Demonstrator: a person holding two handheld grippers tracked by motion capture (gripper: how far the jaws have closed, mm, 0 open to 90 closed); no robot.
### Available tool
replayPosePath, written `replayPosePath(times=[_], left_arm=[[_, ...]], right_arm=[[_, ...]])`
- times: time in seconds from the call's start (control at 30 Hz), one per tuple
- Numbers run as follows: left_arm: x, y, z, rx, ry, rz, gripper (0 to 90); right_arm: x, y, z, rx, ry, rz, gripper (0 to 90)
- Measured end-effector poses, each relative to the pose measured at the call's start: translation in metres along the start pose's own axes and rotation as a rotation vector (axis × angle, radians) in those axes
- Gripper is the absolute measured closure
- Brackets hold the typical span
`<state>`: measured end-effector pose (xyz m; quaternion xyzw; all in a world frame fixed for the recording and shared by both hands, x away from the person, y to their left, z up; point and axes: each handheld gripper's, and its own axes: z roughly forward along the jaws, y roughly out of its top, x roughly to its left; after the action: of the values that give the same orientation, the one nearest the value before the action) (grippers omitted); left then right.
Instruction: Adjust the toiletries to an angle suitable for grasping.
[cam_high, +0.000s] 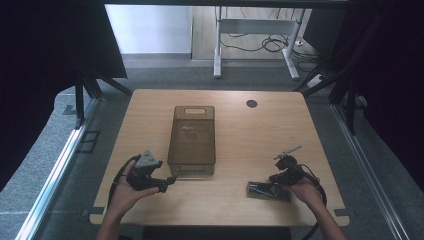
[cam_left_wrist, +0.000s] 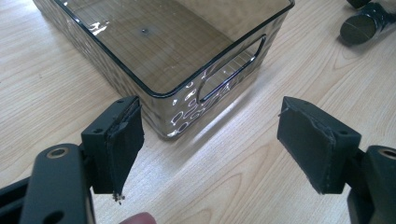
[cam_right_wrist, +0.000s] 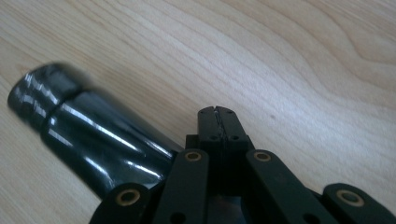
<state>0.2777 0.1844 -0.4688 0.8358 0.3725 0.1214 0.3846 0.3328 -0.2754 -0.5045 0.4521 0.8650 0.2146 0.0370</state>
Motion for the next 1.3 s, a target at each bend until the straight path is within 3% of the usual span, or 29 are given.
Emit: replayPosePath(times=[0.2, 0.27, 0.3, 0.43, 0.47, 0.73, 0.93, 1.07, 1.3], left_arm=[[0.000, 0.000, 0.001, 0.004, -0.001, 0.007, 22.8], [0.000, 0.000, 0.001, 0.005, 0.001, 0.006, 22.8], [0.000, 0.000, 0.001, 0.005, 0.000, 0.006, 22.8], [-0.001, 0.000, 0.001, 0.003, -0.001, 0.006, 22.9], [-0.001, 0.000, 0.001, 0.003, -0.001, 0.006, 22.8], [-0.001, 0.000, 0.002, 0.007, 0.000, 0.011, 22.8], [-0.001, 0.000, 0.003, 0.010, -0.002, 0.009, 22.8], [-0.001, 0.000, 0.002, 0.009, -0.001, 0.008, 22.8], [-0.001, 0.000, 0.004, 0.015, -0.002, 0.007, 22.8]], right_arm=[[0.002, -0.001, -0.012, -0.048, 0.008, -0.001, 90.0], [0.010, 0.001, -0.018, -0.066, 0.018, -0.027, 90.0], [0.021, 0.002, -0.021, -0.074, 0.045, -0.054, 90.0], [0.039, 0.002, -0.021, -0.066, 0.081, -0.103, 90.0], [0.048, 0.002, -0.021, -0.055, 0.110, -0.127, 90.0], [0.075, 0.005, -0.007, 0.010, 0.143, -0.204, 89.9], [0.074, 0.009, 0.003, 0.030, 0.127, -0.206, 89.9], [0.065, 0.014, 0.005, 0.014, 0.113, -0.178, 89.9], [0.060, 0.018, 0.006, -0.002, 0.091, -0.171, 89.9]])
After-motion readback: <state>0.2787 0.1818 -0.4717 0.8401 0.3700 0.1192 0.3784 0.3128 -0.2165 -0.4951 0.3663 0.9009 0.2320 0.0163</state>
